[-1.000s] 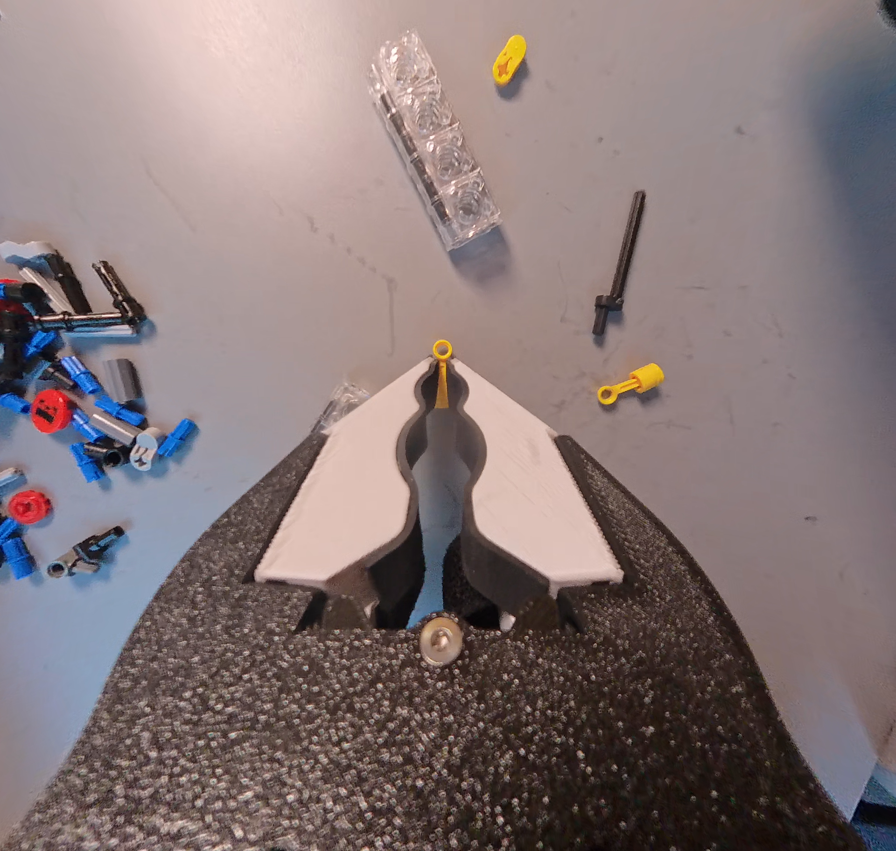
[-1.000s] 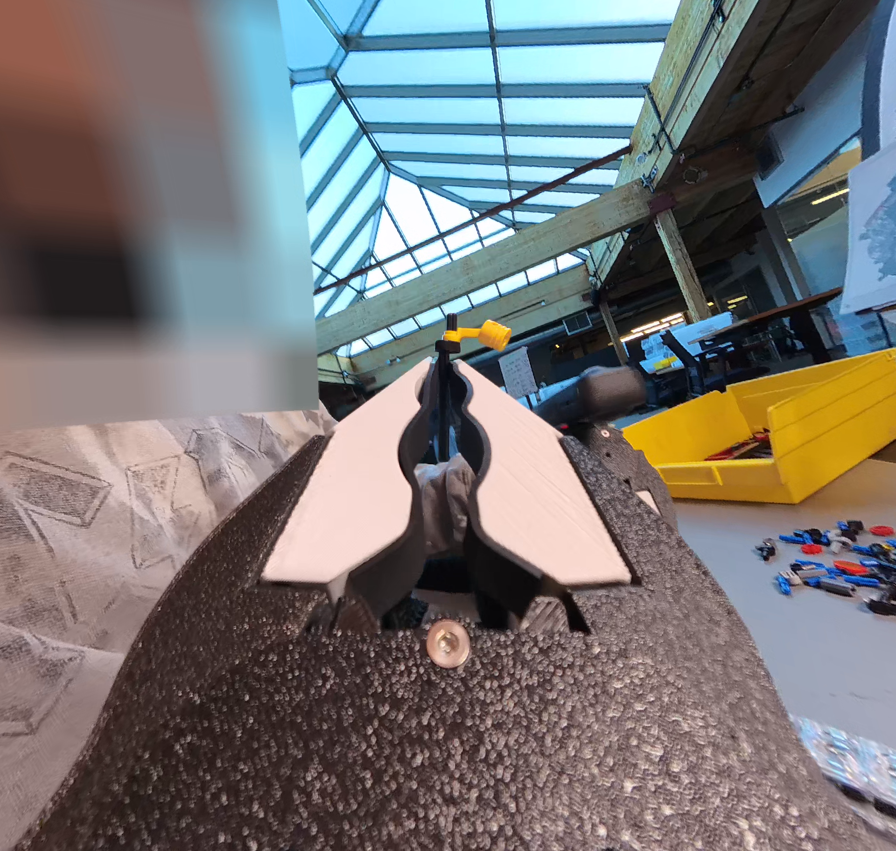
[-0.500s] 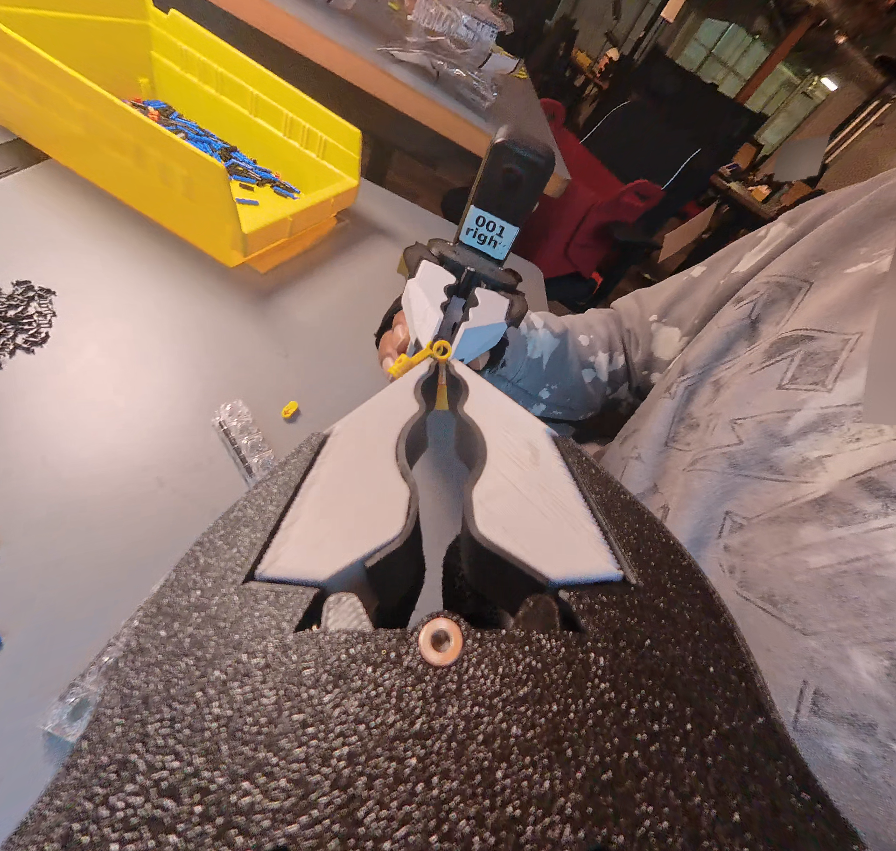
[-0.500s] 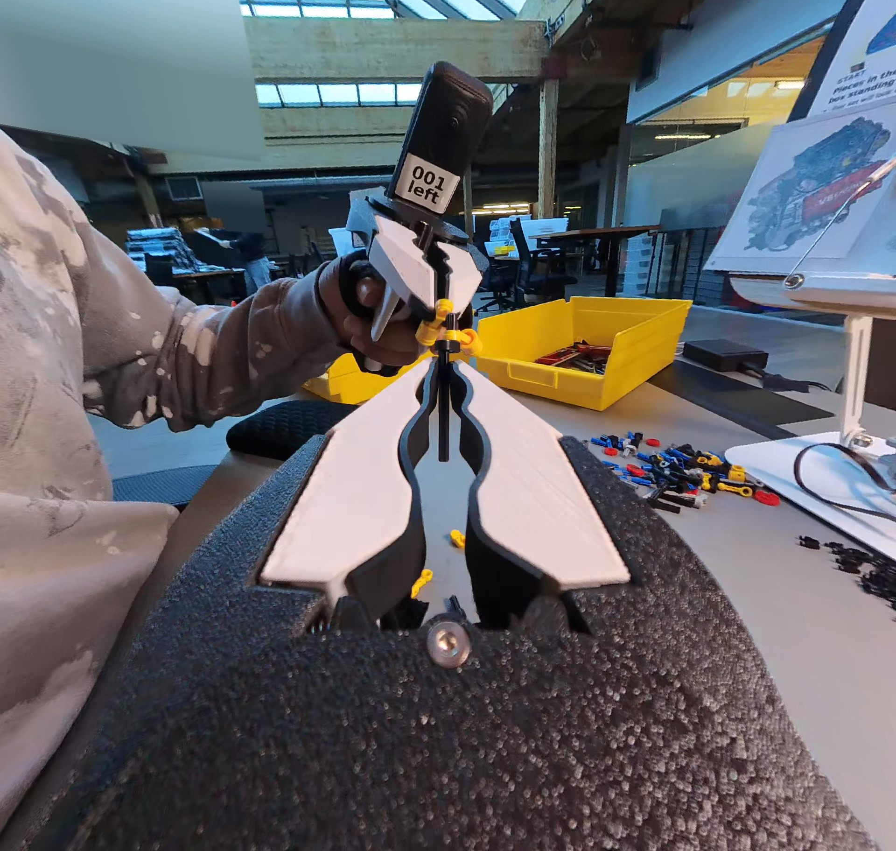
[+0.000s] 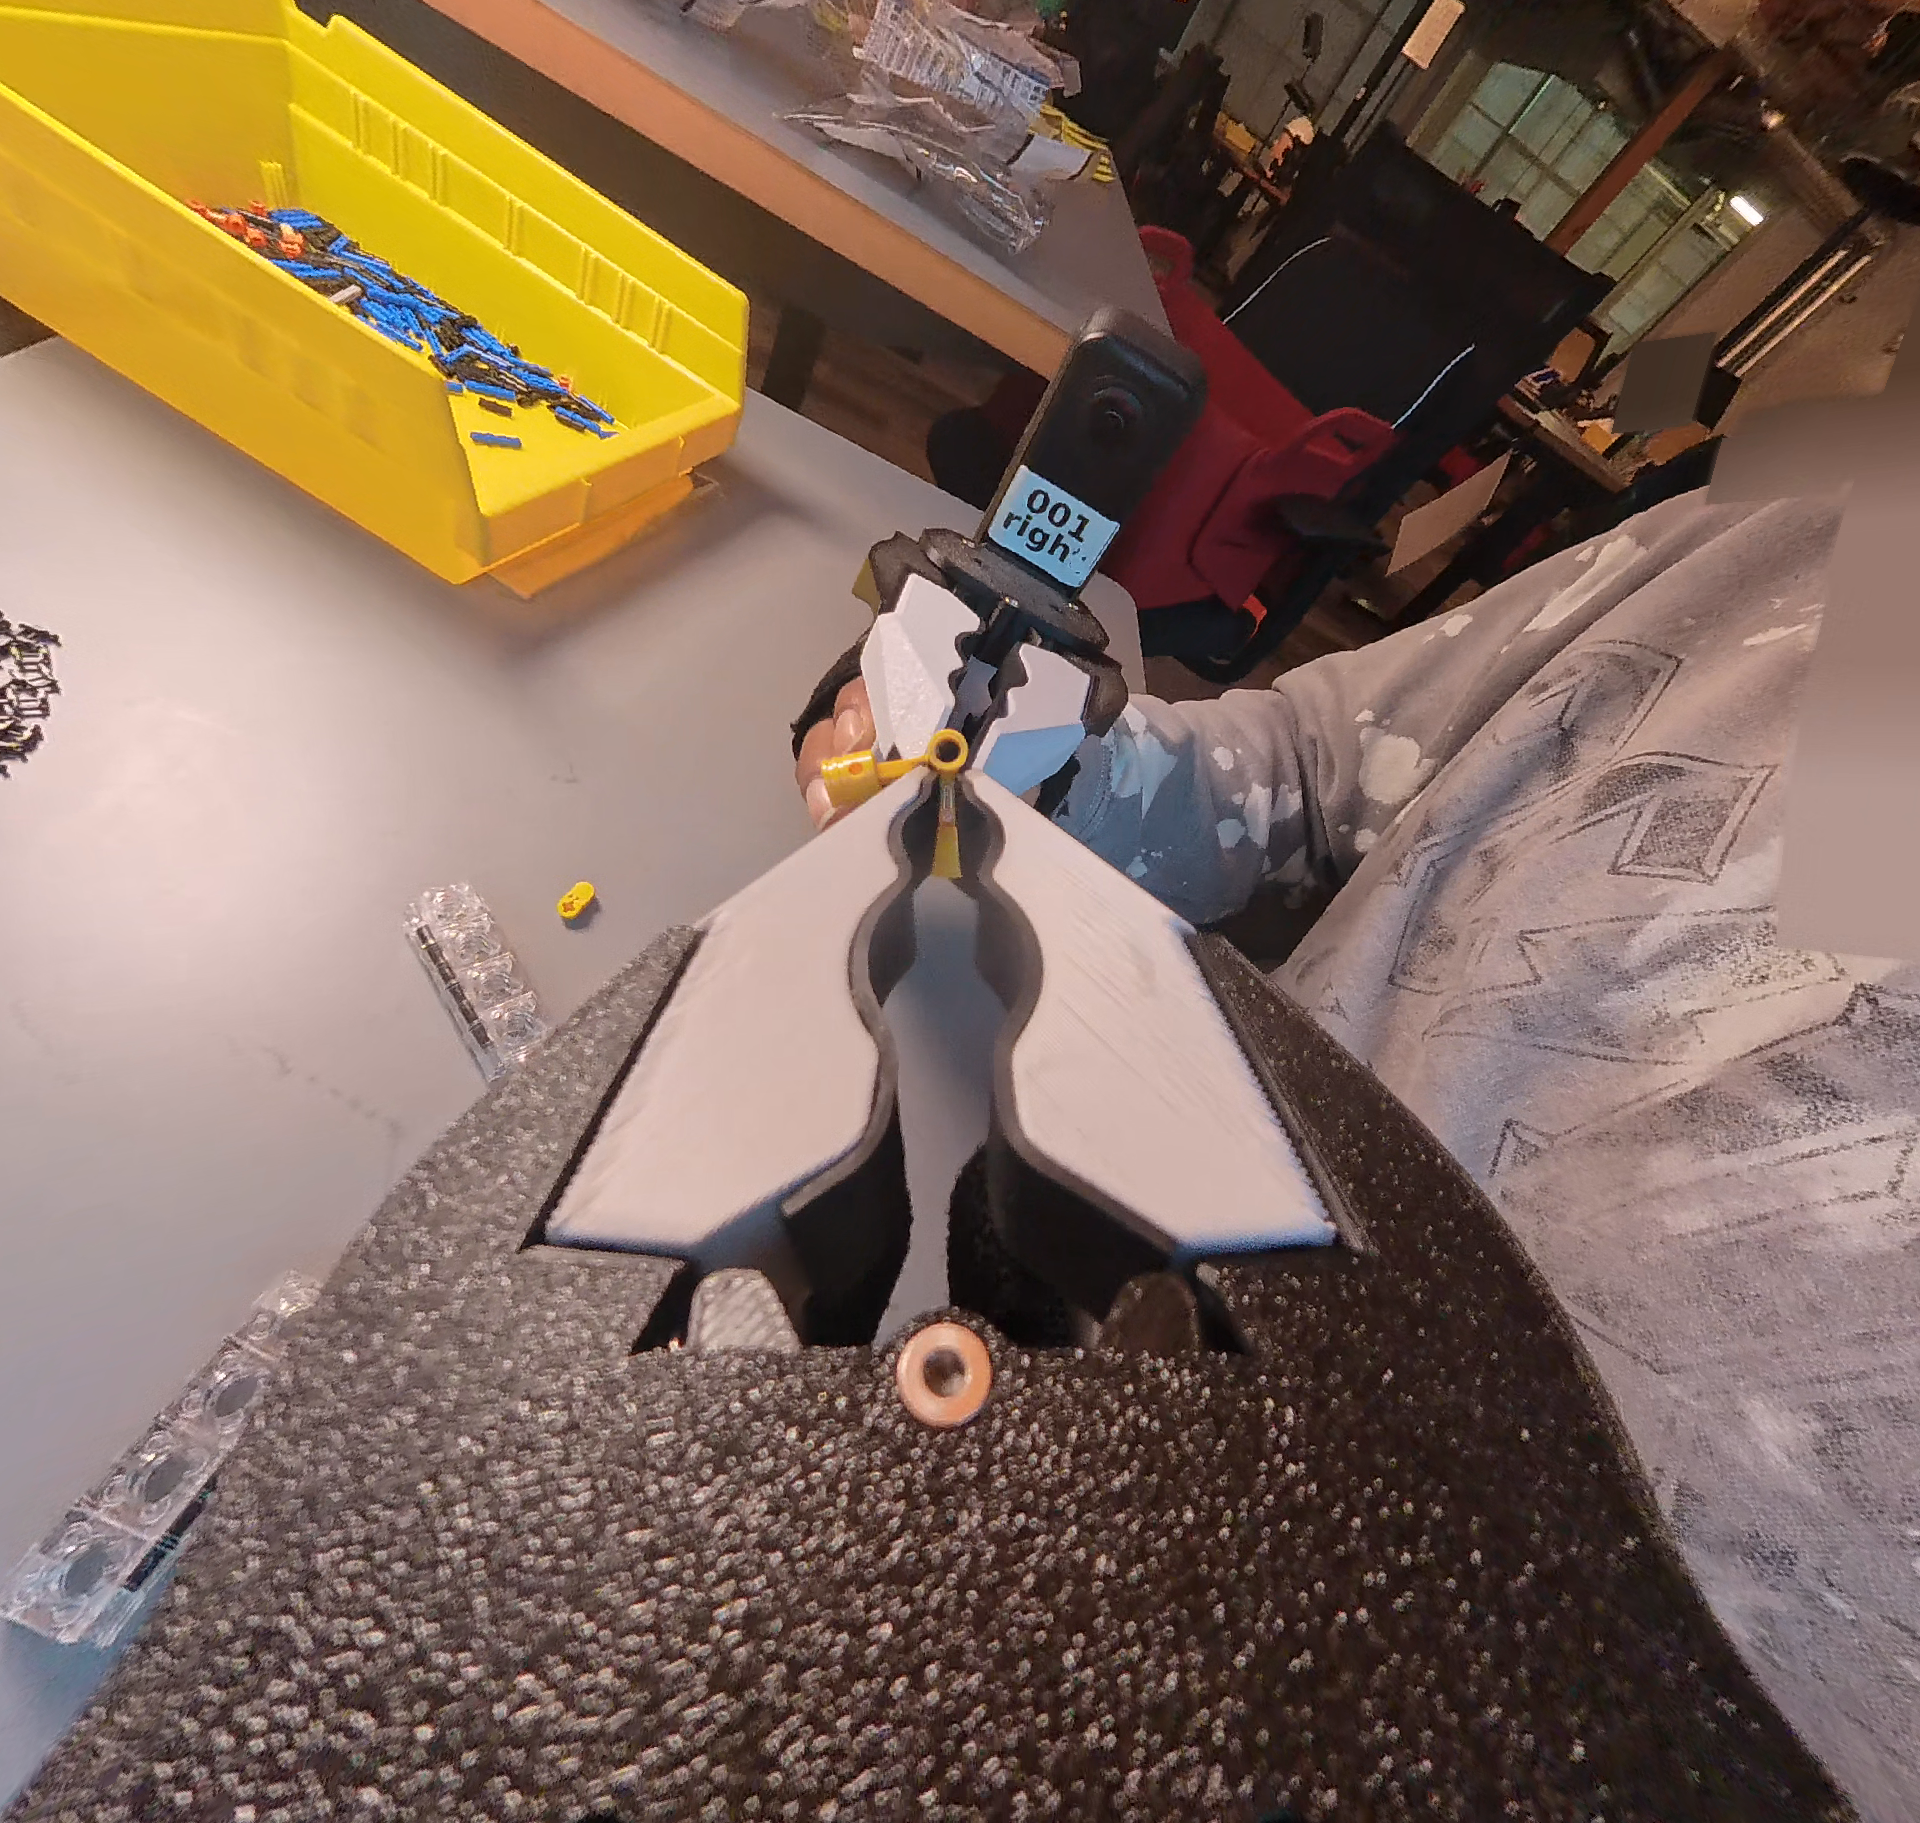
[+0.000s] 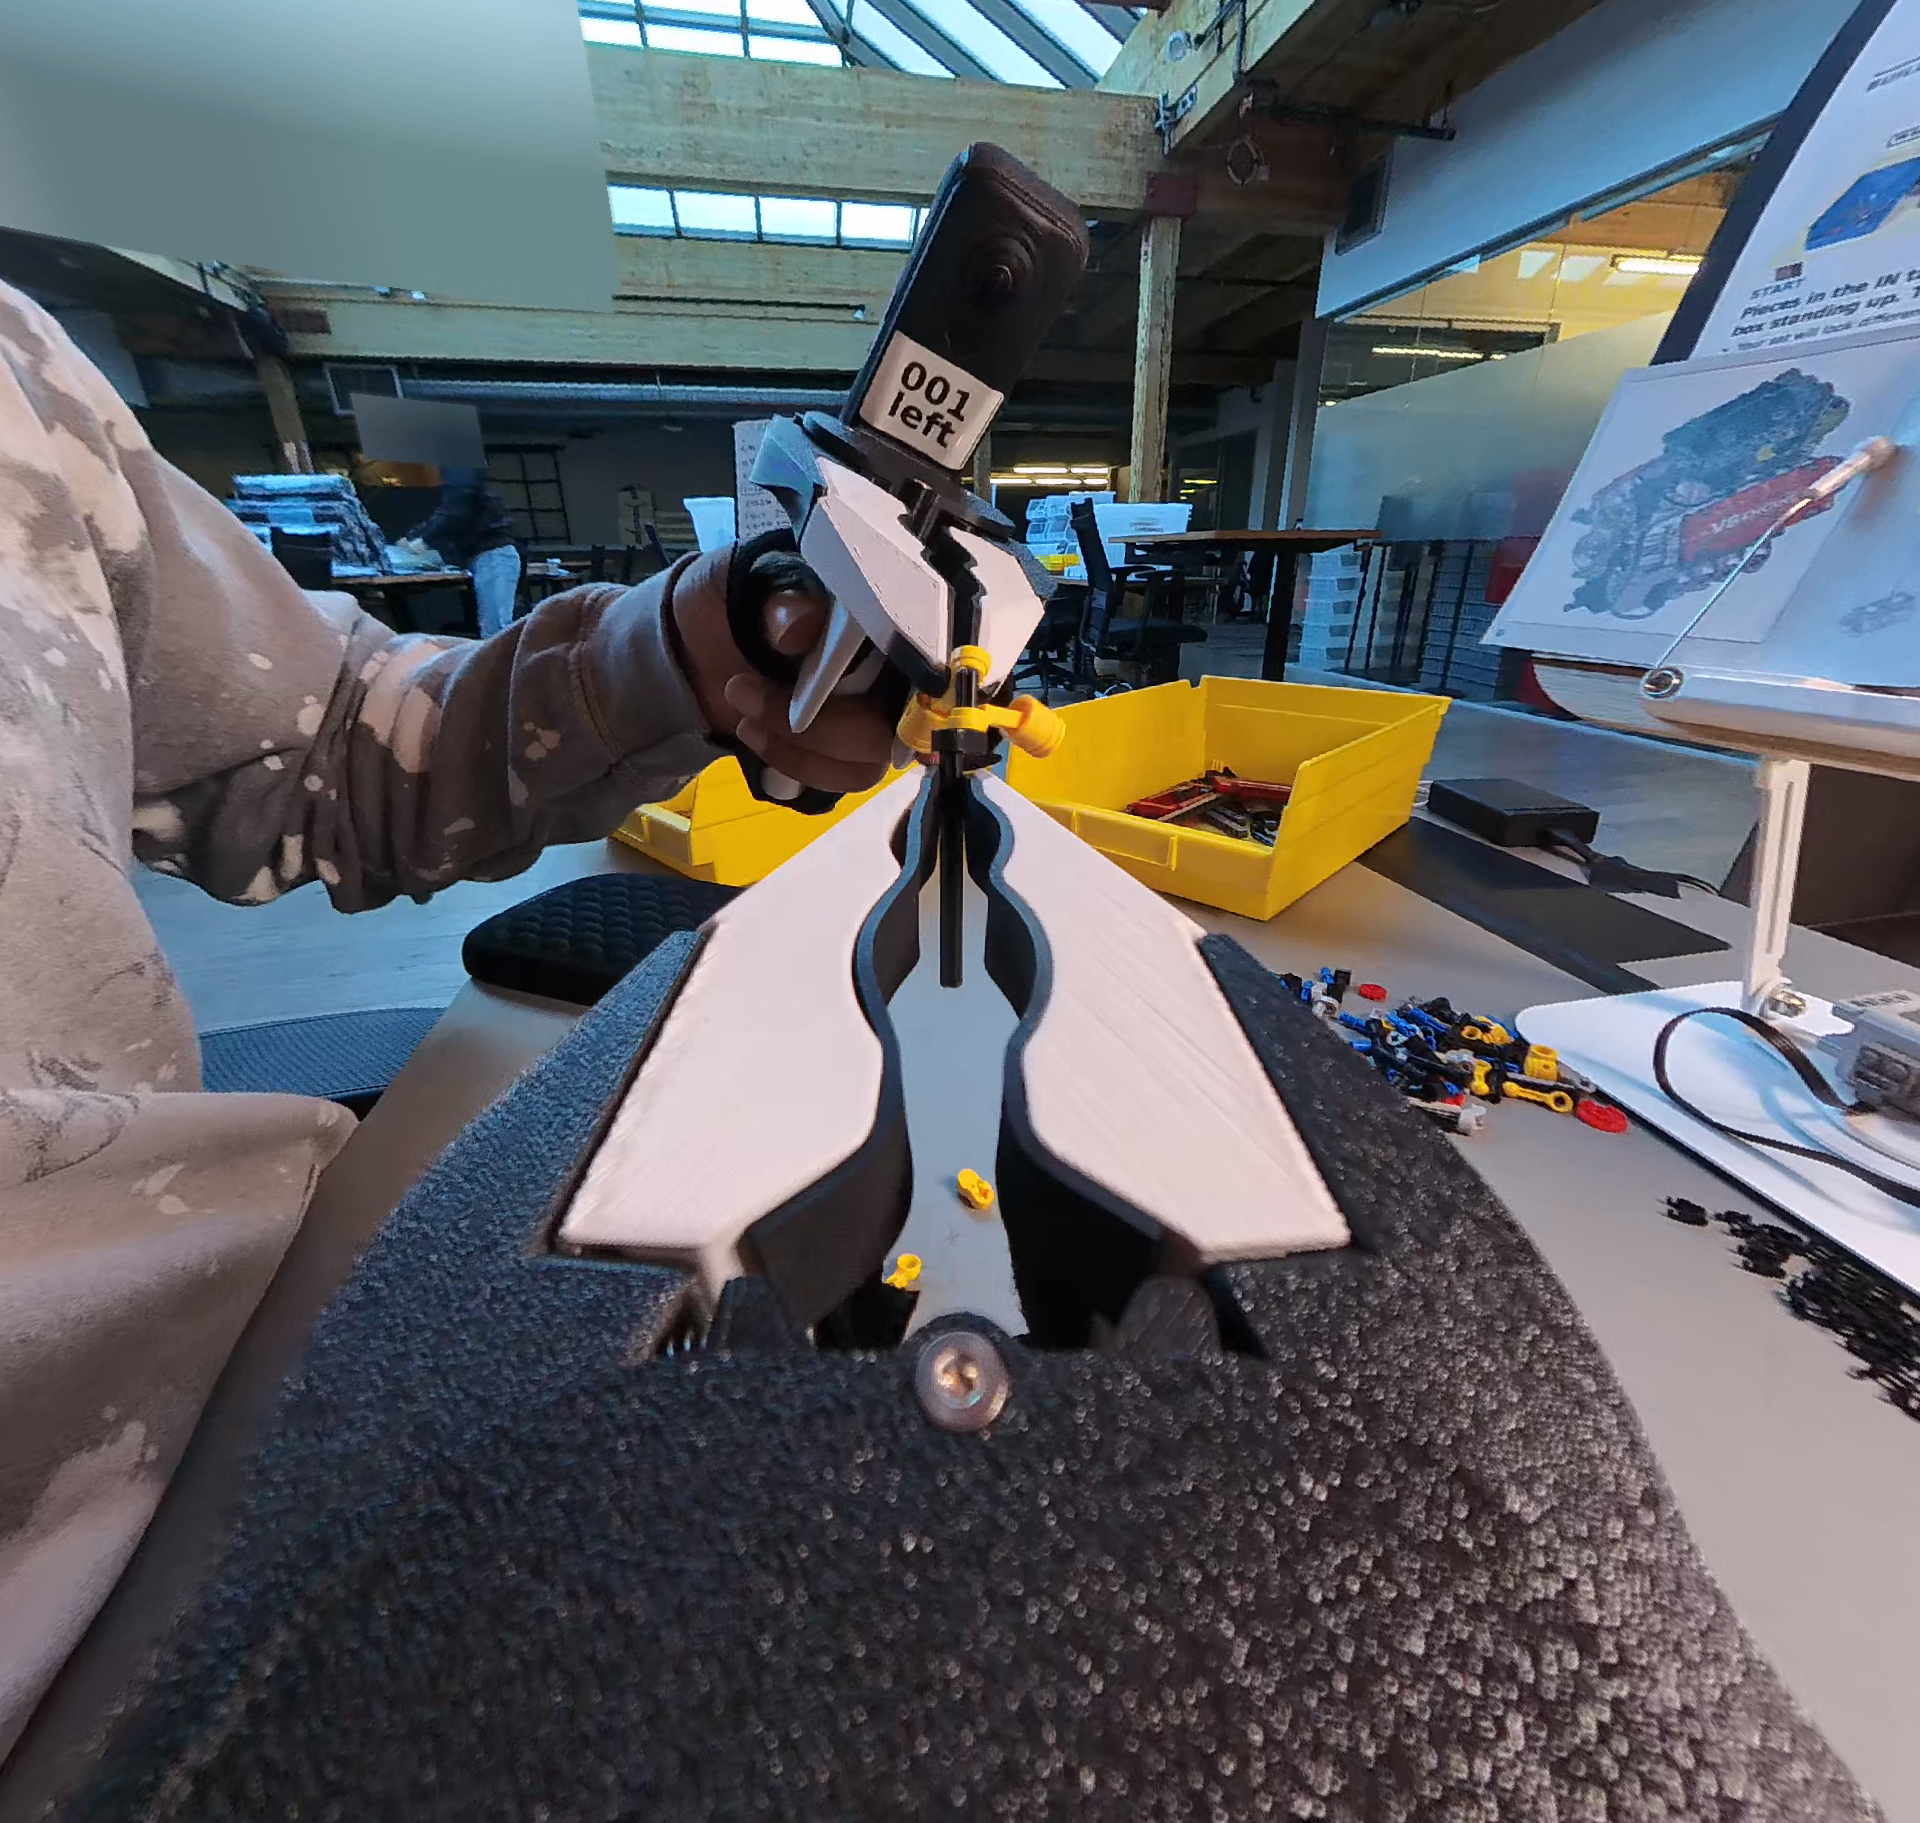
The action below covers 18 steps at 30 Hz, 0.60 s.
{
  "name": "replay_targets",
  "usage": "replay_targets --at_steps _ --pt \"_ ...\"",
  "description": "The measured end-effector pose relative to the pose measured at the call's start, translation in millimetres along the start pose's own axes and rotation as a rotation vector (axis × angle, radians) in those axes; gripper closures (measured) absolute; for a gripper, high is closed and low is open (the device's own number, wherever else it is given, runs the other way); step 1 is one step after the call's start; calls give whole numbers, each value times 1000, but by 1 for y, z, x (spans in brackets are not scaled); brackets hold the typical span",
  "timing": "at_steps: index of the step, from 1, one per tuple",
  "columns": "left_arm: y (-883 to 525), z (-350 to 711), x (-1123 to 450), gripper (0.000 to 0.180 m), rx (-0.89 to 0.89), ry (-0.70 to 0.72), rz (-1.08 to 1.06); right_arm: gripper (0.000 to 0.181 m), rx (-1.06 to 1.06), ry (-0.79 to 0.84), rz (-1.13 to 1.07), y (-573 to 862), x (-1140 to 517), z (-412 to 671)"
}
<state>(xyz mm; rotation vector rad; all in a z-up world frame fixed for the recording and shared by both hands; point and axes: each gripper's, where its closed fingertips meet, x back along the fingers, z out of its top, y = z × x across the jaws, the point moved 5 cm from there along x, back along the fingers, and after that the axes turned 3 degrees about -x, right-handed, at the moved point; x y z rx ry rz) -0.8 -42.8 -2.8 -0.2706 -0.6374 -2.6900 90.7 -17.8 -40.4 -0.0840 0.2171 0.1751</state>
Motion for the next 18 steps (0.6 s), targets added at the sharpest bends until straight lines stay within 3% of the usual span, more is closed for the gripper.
replay_targets --at_steps 7,18 --pt "-3 -2 1 179 10 -88 26 178 124 -64 -69 0 -2 -5" --pt "-18 -7 4 179 196 -293 69 178 478 -245 -332 -2 -12 -16"
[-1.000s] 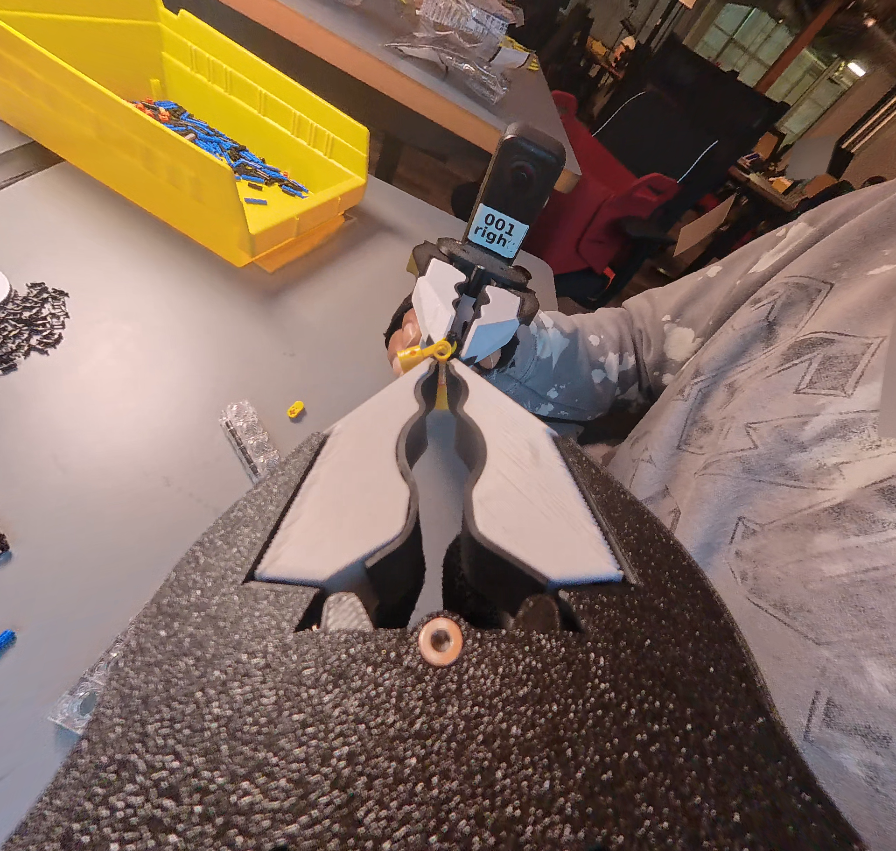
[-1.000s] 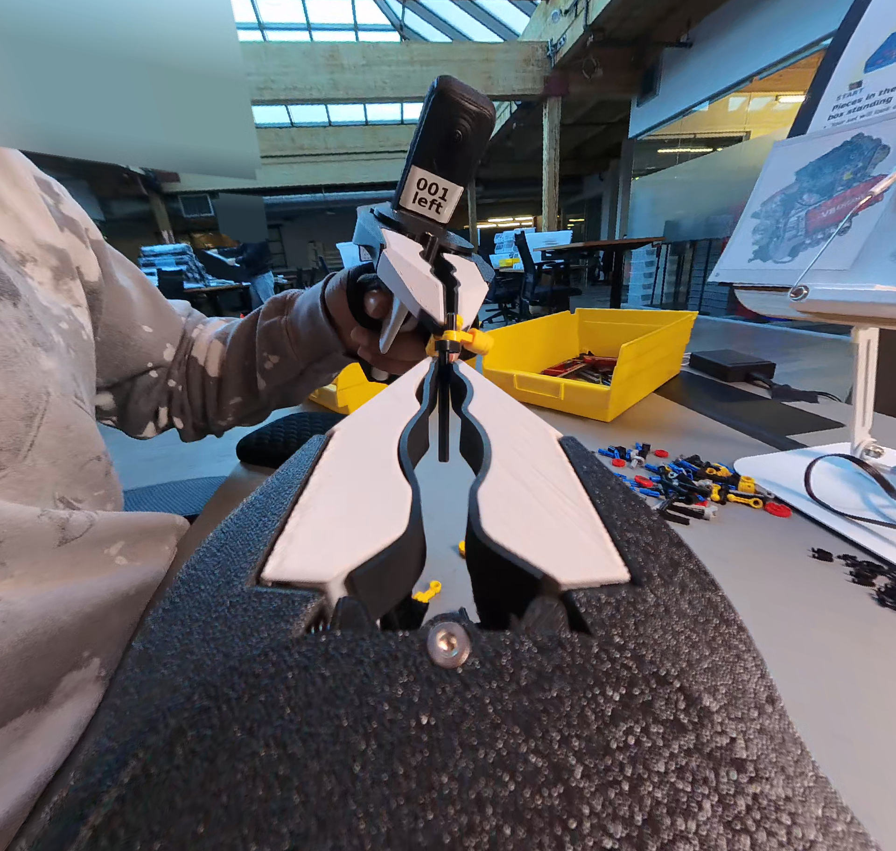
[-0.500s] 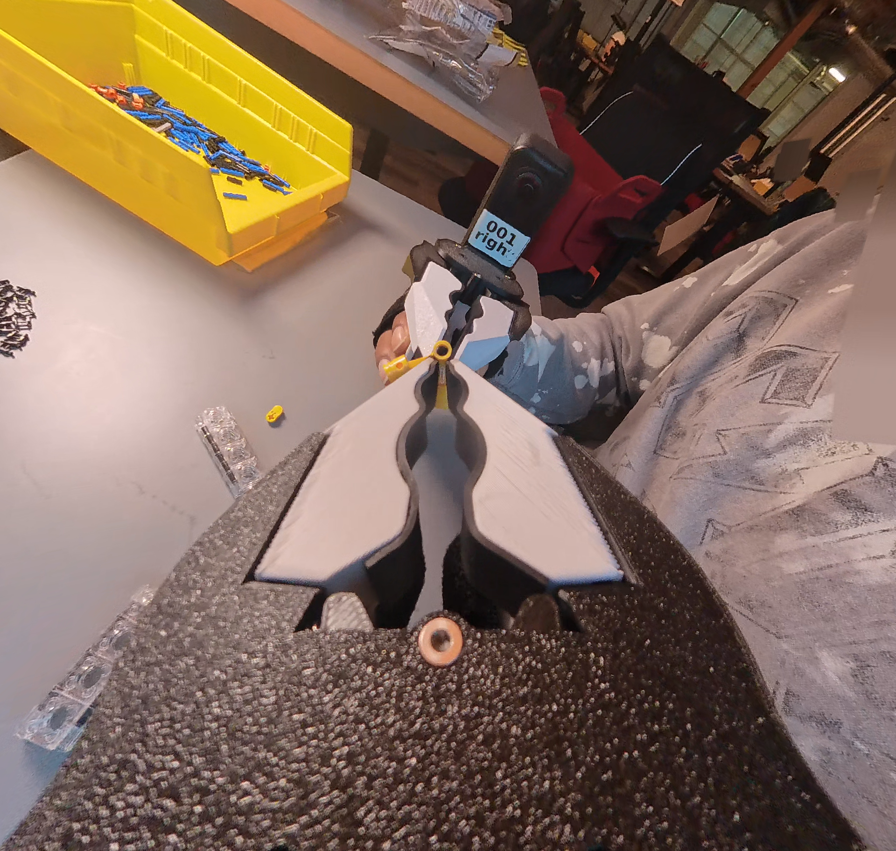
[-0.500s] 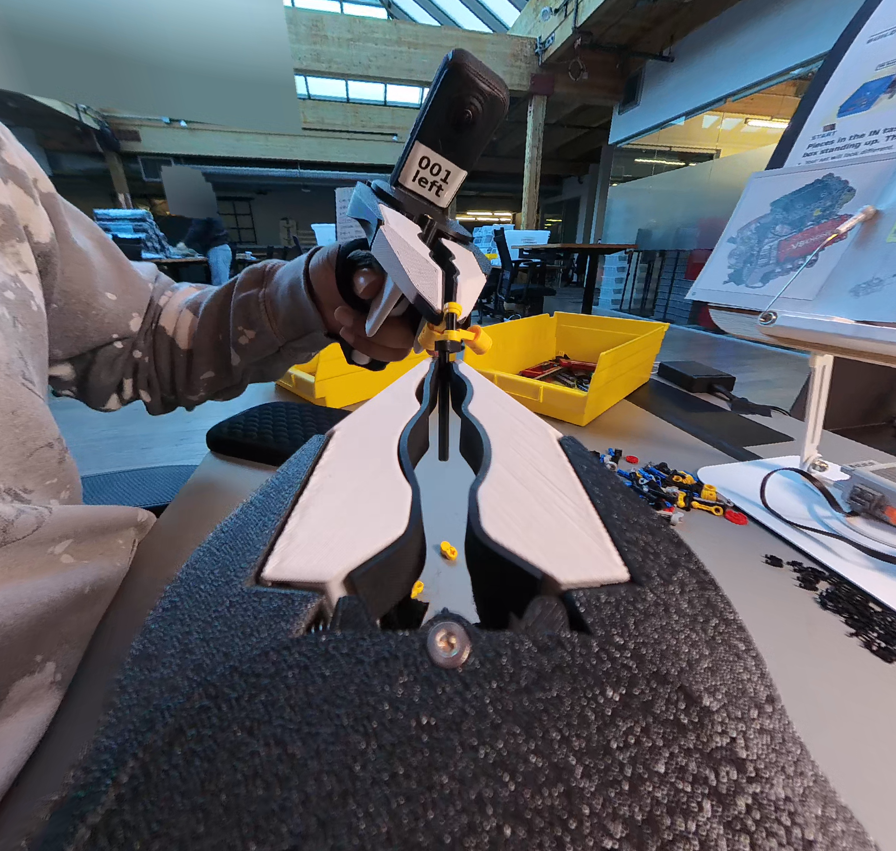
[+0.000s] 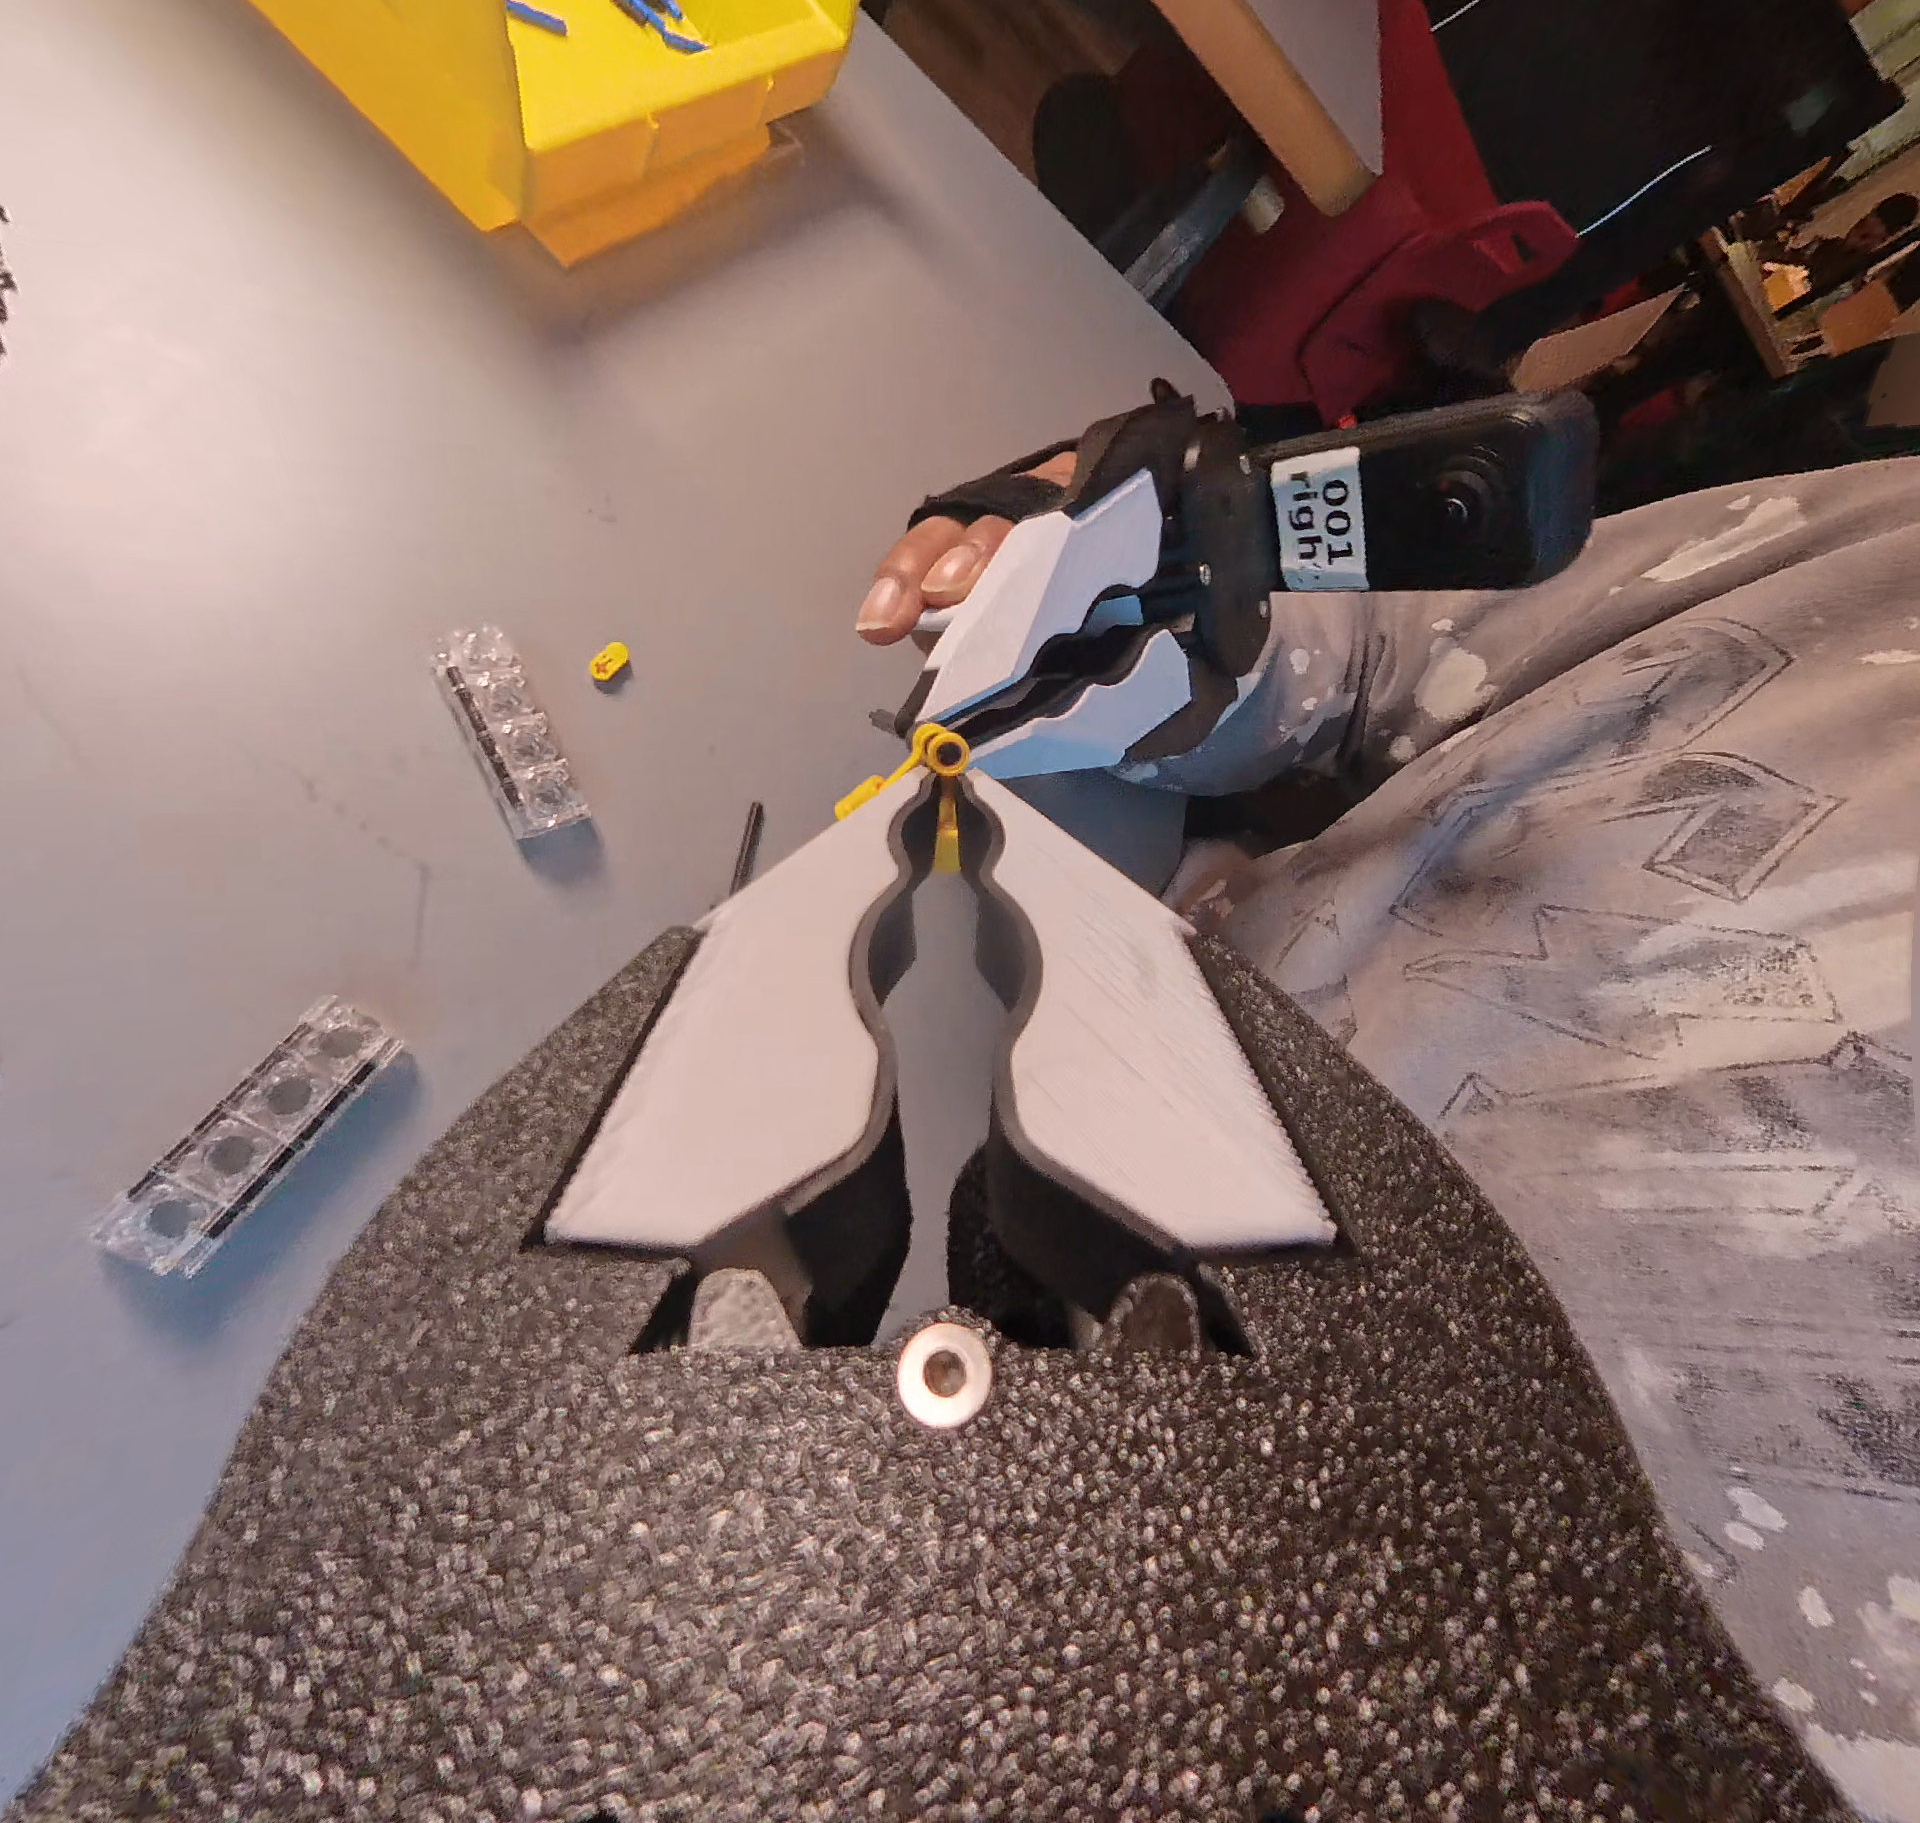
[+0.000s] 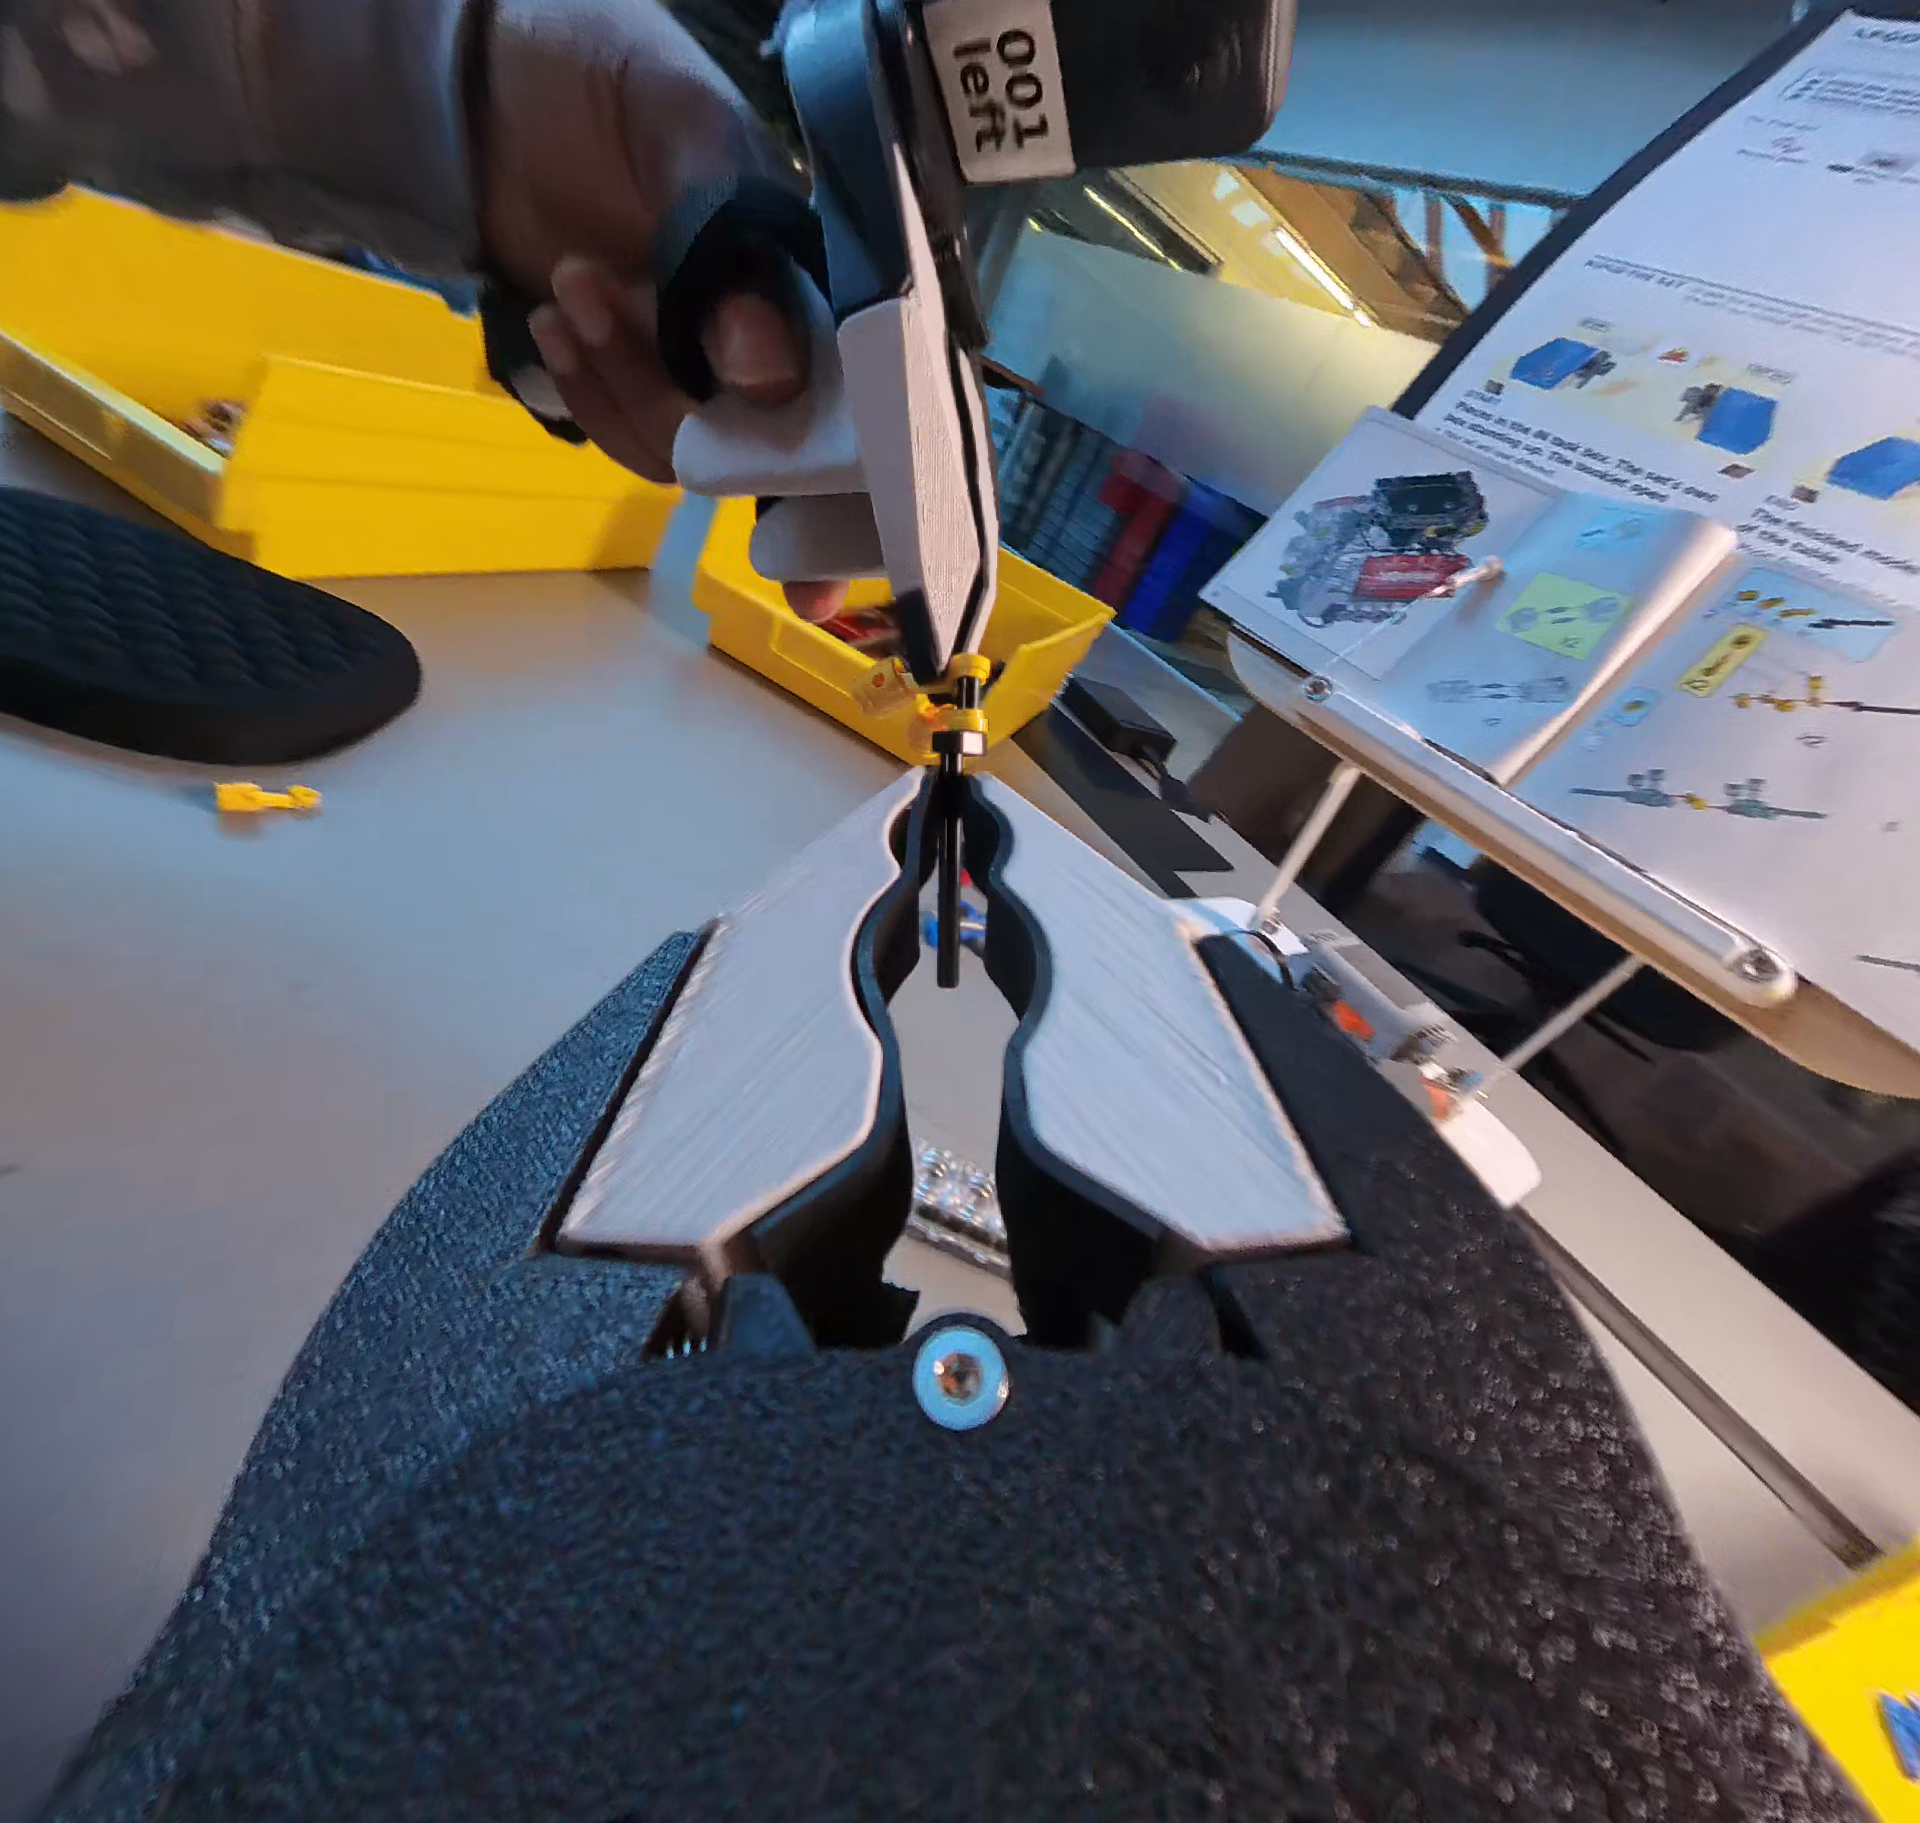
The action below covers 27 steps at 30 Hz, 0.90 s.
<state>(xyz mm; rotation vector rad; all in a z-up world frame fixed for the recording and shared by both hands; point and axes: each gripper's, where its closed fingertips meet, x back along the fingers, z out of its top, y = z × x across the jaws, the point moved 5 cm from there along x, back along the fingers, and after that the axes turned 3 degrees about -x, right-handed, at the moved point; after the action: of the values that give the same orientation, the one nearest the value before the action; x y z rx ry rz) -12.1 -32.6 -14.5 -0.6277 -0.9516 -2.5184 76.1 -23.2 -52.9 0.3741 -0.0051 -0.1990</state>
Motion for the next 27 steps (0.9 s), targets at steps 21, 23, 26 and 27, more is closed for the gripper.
replay_targets --at_steps 21,23,26,27 --pt "10 9 2 167 -11 -109 -5 178 -326 74 33 7 -3 -4" --pt "13 10 3 167 -21 -89 -10 178 -321 76 29 7 -2 -3" --pt "15 7 -3 166 -53 -94 6 178 -310 91 31 7 -1 0" --pt "18 7 -5 165 -69 -91 -3 177 -305 89 31 6 -1 0"
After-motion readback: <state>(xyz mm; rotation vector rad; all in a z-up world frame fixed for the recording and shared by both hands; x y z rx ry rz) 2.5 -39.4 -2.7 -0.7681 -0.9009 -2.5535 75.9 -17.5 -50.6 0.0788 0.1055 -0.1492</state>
